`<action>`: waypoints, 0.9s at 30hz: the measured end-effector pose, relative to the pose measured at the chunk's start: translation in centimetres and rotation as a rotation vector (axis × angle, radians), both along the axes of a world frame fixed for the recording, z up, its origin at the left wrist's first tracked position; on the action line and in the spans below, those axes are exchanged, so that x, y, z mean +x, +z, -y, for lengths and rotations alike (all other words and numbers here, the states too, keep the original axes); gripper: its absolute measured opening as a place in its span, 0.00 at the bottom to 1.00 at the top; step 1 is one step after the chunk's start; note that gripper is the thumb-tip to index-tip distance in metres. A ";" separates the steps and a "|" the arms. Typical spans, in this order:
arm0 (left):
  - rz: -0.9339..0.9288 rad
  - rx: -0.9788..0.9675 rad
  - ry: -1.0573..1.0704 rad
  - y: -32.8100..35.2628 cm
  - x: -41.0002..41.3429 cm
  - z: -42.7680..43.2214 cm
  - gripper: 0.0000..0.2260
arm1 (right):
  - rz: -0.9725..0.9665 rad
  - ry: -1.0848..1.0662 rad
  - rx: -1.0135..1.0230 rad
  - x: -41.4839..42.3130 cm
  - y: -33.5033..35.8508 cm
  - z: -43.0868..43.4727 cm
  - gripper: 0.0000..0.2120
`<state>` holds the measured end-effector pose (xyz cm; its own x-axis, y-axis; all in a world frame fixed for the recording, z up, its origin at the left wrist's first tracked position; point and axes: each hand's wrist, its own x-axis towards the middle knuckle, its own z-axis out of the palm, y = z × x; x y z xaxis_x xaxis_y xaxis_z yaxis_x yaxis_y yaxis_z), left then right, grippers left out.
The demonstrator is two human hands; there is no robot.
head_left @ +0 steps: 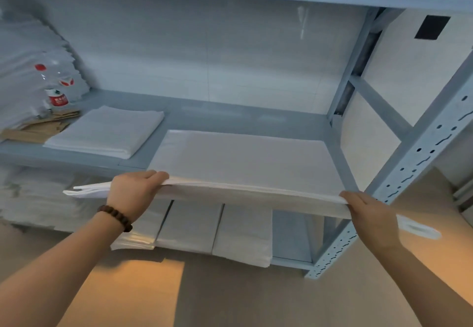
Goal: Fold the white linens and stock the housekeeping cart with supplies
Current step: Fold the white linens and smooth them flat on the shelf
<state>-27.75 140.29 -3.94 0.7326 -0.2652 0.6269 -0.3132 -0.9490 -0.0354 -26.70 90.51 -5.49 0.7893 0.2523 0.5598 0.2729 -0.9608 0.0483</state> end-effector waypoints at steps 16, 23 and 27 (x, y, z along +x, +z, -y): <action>-0.079 0.065 0.159 2.6 17.4 0.4 0.07 | 0.083 -0.023 -0.109 17.9 3.8 -2.4 0.16; -0.276 0.158 0.231 -2.8 33.0 -1.6 0.11 | -0.053 -0.063 -0.159 32.2 -0.6 -3.7 0.15; -0.428 0.202 0.257 -7.8 40.3 -1.0 0.12 | -0.225 -0.188 -0.271 39.1 -6.2 -3.5 0.09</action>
<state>12.53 141.27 -11.73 0.9687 -0.1285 0.2126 -0.0987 -0.9844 -0.1456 12.42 93.99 -11.65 0.9309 0.2071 0.3008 0.1266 -0.9555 0.2663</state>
